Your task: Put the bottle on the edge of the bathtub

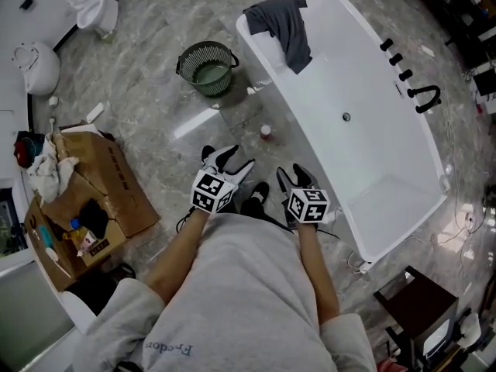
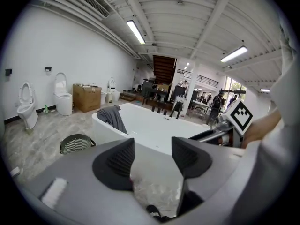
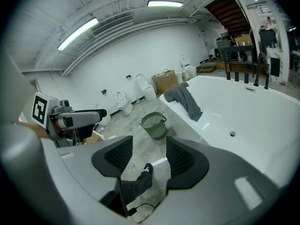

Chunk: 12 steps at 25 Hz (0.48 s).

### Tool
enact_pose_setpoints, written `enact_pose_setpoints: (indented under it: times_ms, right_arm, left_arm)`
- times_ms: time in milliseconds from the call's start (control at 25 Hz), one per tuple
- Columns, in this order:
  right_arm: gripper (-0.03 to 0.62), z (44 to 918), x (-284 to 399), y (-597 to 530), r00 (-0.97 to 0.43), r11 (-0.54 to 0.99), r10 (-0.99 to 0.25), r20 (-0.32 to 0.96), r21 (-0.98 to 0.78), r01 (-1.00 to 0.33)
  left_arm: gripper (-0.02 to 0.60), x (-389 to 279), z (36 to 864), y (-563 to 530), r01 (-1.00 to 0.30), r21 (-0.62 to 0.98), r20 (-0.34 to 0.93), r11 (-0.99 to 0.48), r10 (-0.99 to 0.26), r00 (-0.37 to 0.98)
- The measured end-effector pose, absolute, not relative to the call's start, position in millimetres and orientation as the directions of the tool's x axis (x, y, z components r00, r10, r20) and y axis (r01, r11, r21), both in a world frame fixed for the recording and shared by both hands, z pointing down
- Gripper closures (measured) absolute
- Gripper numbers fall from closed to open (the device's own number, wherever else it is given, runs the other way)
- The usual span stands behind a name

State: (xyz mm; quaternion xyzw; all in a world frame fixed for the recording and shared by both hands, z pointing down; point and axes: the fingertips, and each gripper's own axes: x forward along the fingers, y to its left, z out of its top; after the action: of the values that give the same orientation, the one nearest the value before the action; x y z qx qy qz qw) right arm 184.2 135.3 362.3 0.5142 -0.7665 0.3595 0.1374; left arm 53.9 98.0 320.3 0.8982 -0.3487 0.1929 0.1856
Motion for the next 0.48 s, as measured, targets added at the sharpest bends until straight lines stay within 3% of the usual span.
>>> enact_pose_setpoints:
  times_ms: [480]
  right_arm:
    - [0.497, 359.8, 186.3, 137.1, -0.420, 0.220, -0.692, 0.588, -0.383, -0.897]
  left_arm:
    - [0.457, 46.9, 313.1, 96.3, -0.726, 0.194, 0.452, -0.660, -0.597, 0.663]
